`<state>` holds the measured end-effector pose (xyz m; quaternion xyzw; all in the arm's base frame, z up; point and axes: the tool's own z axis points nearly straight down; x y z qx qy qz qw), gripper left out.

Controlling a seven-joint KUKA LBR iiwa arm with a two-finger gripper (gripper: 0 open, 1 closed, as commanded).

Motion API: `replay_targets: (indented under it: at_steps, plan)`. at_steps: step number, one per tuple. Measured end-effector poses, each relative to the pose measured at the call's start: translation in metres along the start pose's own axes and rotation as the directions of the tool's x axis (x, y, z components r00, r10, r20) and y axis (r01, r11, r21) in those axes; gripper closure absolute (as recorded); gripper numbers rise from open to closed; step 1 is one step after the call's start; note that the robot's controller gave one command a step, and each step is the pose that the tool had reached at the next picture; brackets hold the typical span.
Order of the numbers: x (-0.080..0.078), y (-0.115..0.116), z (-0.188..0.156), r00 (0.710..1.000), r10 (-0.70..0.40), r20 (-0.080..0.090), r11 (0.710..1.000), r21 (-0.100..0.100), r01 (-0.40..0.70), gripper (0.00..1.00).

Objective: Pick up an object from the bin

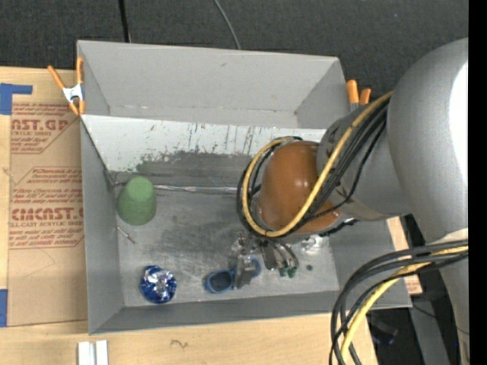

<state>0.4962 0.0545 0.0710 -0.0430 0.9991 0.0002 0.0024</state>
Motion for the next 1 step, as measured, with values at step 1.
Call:
replay_targets:
  at_steps: [1]
  plan:
    - [-0.0051,-0.0503,-0.1609,0.974,-0.224,0.002,0.974,0.002,0.224,1.0]
